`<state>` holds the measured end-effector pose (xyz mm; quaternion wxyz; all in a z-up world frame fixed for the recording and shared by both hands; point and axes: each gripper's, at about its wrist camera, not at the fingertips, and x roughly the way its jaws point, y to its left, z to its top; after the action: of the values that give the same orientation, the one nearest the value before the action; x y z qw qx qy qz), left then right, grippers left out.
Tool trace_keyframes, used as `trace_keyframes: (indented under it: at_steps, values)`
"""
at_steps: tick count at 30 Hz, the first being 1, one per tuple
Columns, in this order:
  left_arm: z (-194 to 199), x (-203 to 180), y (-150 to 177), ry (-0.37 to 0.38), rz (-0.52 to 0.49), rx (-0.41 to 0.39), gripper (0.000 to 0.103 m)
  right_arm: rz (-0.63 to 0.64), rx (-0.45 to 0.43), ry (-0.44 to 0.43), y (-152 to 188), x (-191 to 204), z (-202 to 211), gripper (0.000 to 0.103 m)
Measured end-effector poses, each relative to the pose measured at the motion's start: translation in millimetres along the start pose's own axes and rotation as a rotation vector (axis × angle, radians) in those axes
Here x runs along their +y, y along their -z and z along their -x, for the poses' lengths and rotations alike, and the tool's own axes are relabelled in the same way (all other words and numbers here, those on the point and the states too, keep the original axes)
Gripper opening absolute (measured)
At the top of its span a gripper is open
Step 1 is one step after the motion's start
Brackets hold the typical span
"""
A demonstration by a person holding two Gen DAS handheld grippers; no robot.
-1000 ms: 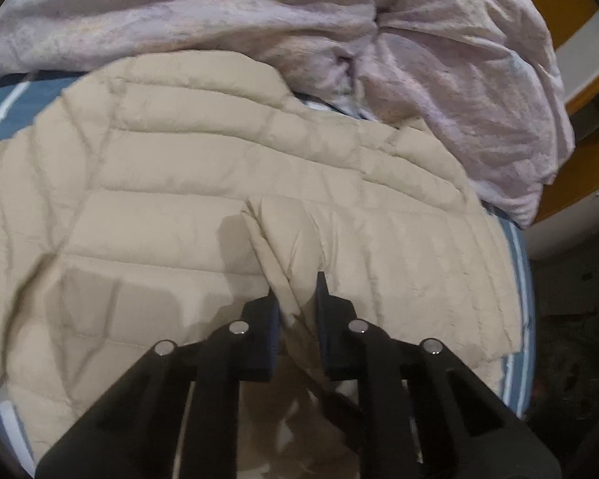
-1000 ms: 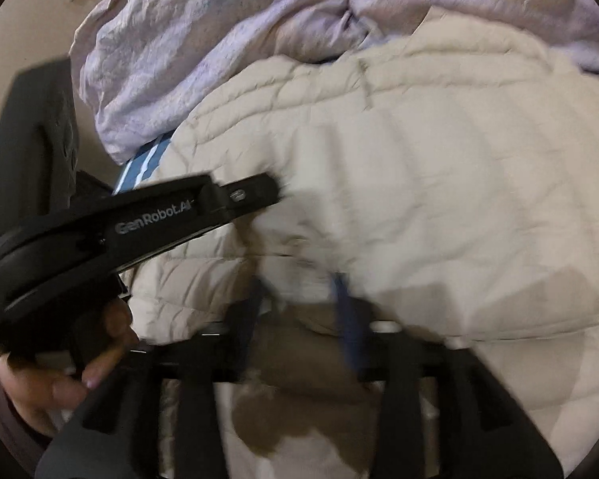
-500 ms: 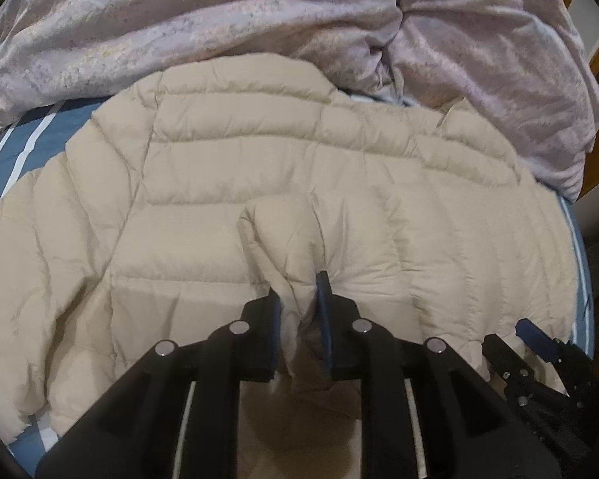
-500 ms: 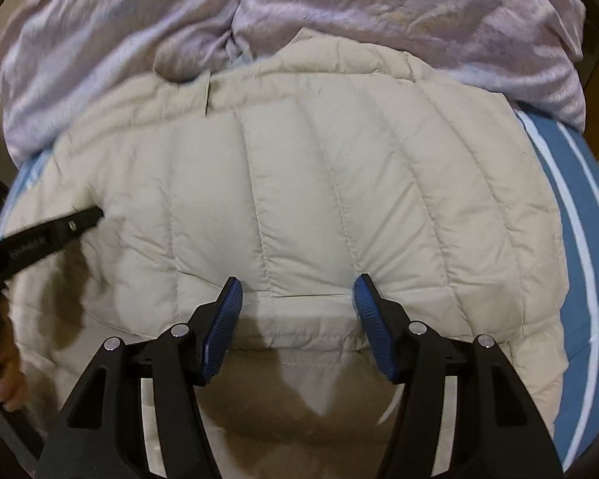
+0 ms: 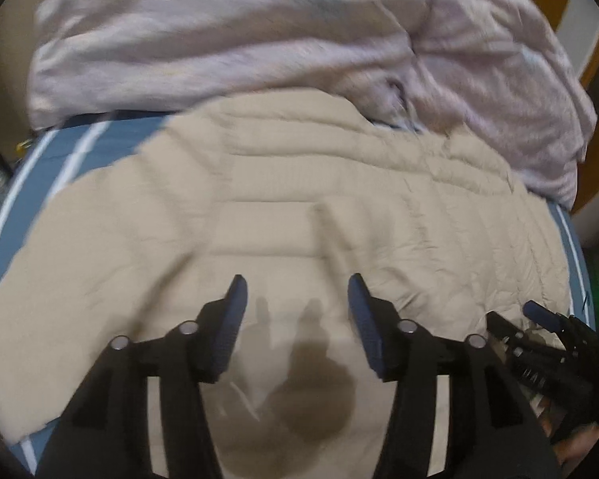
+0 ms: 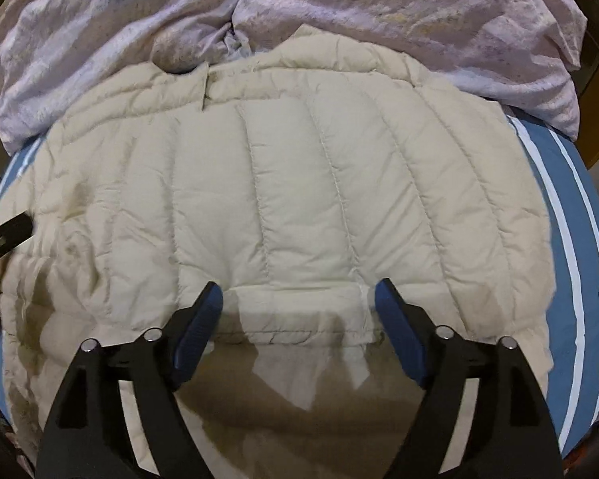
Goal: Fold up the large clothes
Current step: 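Move the left tool to the other sleeve and close on its cuff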
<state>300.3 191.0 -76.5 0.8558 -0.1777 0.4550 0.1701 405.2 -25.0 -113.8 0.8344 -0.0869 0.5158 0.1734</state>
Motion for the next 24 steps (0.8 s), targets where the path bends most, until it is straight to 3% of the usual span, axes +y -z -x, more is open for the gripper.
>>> trace_keyframes:
  at_steps: [3, 7, 16, 20, 24]
  values:
    - [30, 42, 18, -0.041, 0.068, -0.033, 0.055, 0.017, -0.016, -0.010, 4, 7, 11, 0.082]
    - [69, 116, 50, -0.165, 0.179, -0.057, 0.055, 0.064, -0.039, -0.039, 16, 23, 27, 0.084]
    - [130, 267, 144, -0.417, 0.519, -0.022, 0.055, 0.172, -0.042, -0.142, 35, 73, 44, 0.084]
    - [138, 308, 176, -0.439, 0.696, 0.000, 0.053, 0.211, -0.041, -0.164, 43, 87, 48, 0.084]
    - [135, 327, 193, -0.440, 0.792, 0.015, 0.046, 0.219, -0.038, -0.164, 48, 86, 50, 0.084]
